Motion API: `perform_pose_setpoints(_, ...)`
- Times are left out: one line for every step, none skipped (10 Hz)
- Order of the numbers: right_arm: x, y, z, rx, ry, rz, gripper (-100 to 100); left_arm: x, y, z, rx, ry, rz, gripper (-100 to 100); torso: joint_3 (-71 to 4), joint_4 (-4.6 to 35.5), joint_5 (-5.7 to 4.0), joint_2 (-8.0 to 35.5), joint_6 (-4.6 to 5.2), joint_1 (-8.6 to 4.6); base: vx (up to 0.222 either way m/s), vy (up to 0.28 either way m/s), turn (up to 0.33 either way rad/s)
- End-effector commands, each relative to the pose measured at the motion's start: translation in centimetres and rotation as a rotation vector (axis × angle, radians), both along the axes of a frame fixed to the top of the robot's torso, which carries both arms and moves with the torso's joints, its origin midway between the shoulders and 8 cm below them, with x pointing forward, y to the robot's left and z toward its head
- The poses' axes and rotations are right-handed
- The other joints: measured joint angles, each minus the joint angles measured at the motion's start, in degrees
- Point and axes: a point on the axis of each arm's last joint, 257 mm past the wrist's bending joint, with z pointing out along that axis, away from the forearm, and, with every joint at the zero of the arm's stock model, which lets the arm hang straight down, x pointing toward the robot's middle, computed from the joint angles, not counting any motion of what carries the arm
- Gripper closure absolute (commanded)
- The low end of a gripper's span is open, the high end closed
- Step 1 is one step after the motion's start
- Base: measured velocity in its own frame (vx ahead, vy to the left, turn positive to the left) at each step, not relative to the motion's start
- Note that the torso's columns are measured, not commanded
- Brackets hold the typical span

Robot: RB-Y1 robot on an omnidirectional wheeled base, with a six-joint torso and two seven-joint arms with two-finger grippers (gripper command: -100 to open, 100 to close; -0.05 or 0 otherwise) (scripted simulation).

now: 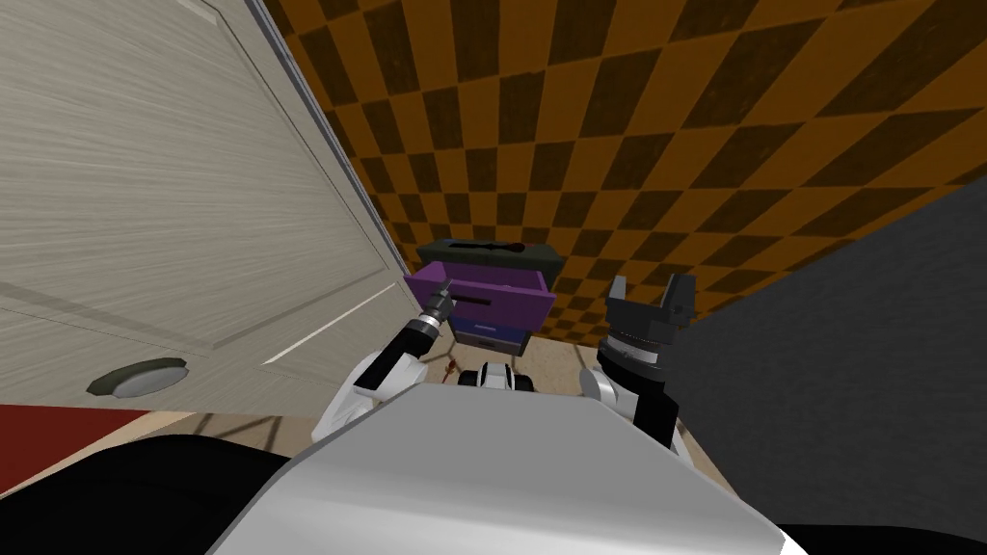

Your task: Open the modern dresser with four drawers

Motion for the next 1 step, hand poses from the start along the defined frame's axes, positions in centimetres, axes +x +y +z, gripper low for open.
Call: perform_pose_setpoints(0.00,0.00,0.00,0.000,0.000,0.000,0,0.00,0.01,-0.04,0.000,0.001,0.000,0,-0.01,-0.02,0.01,-0.02,0.00,0.01,0.000,0.000,0.000)
